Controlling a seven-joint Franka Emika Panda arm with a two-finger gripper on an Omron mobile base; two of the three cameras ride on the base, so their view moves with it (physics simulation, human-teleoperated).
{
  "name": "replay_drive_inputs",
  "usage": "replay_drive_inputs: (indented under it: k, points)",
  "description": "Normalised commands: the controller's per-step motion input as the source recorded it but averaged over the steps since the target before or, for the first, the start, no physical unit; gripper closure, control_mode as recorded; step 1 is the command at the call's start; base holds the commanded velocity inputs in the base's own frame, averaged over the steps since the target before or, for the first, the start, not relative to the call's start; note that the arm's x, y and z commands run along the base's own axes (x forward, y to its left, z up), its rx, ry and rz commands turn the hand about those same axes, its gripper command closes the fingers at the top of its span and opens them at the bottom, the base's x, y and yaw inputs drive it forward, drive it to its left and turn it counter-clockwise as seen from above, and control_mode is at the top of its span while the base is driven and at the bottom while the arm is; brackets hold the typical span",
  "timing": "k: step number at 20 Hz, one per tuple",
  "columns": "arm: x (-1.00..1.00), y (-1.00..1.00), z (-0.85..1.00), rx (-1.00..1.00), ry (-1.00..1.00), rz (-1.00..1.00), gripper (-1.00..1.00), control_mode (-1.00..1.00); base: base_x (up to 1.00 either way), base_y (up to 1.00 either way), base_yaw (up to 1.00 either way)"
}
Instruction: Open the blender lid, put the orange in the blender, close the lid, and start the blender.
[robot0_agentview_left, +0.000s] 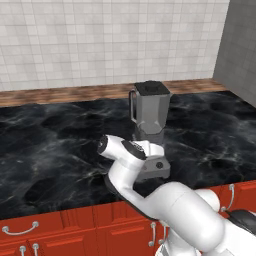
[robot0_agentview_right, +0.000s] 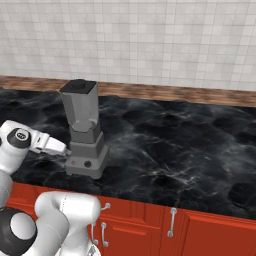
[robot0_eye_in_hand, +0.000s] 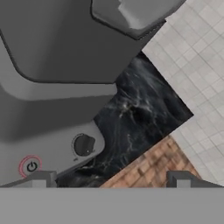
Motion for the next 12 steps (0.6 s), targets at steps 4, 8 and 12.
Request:
replay_drive_inputs:
  k: [4, 8, 12]
  points:
    - [0.00, -0.34, -0.28, 0.00, 0.00, 0.00, -1.00, -1.00, 0.00, 0.00, 0.00]
    - [0.01, -0.23, -0.02, 0.00, 0.01, -0.01, -1.00, -1.00, 0.00, 0.00, 0.00]
    - [0.02, 0.00, -0.10, 0.00, 0.04, 0.00, -1.00, -1.00, 0.00, 0.00, 0.00]
